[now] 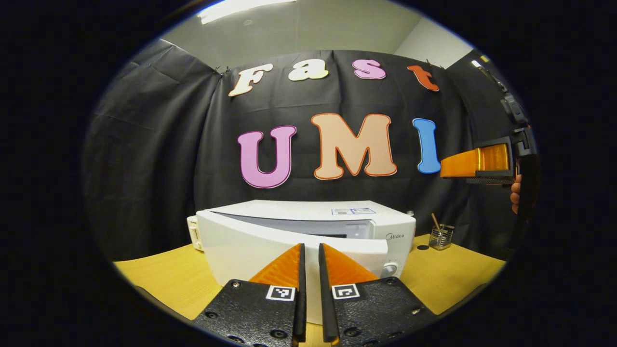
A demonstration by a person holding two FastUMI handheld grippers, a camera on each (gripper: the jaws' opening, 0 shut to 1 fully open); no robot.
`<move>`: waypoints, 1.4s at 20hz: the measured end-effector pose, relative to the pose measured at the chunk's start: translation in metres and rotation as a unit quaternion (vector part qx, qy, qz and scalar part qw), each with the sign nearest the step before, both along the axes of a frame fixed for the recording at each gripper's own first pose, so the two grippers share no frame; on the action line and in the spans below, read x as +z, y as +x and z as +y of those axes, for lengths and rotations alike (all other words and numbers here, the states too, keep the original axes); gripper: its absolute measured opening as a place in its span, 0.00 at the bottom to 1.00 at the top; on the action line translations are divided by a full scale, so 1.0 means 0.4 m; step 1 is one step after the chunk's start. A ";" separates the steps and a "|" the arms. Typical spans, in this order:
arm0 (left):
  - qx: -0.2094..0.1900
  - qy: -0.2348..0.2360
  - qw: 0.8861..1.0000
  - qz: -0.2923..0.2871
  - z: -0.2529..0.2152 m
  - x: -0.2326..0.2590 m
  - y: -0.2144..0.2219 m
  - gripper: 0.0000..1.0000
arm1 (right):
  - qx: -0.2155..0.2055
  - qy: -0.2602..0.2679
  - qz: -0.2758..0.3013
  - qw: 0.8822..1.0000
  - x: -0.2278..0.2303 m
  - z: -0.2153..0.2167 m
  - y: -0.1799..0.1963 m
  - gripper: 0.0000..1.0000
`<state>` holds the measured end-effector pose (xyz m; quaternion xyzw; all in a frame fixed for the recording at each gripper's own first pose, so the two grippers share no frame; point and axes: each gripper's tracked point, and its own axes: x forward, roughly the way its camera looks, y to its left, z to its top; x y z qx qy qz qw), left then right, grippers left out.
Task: Open the microwave oven with the left hand, put the food in, and close the microwave oven.
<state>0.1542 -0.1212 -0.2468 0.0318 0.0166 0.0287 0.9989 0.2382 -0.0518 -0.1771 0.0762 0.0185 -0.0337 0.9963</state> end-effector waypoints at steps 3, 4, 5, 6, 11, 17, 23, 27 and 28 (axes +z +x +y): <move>0.004 -0.001 1.000 0.009 -0.010 -0.015 0.044 0.13 | -0.005 0.003 0.003 1.000 -0.008 -0.021 0.006 0.91; 0.006 -0.003 1.000 0.012 -0.014 -0.022 0.057 0.13 | -0.003 0.007 0.004 1.000 -0.012 -0.024 0.009 0.91; 0.006 -0.004 1.000 0.016 -0.018 -0.027 0.070 0.13 | -0.001 0.012 0.005 1.000 -0.013 -0.027 0.012 0.92; 0.007 -0.005 1.000 0.018 -0.022 -0.031 0.080 0.13 | -0.001 0.016 0.007 1.000 -0.016 -0.031 0.012 0.99; 0.000 0.003 0.999 0.041 -0.038 -0.070 0.129 0.13 | -0.017 0.013 0.007 1.000 -0.018 -0.058 0.017 0.91; 0.005 0.001 0.999 0.040 -0.043 -0.070 0.137 0.13 | 0.000 0.014 0.015 1.000 -0.030 -0.025 0.028 0.91; -0.006 0.004 0.999 0.036 -0.047 -0.064 0.139 0.14 | -0.007 0.002 0.013 1.000 -0.030 -0.020 0.029 0.99; -0.003 0.005 0.999 0.035 -0.046 -0.062 0.142 0.14 | -0.002 0.004 0.017 1.000 -0.031 -0.016 0.029 0.91; -0.002 0.005 0.999 0.035 -0.047 -0.064 0.144 0.14 | -0.004 0.005 0.016 1.000 -0.029 -0.018 0.030 0.91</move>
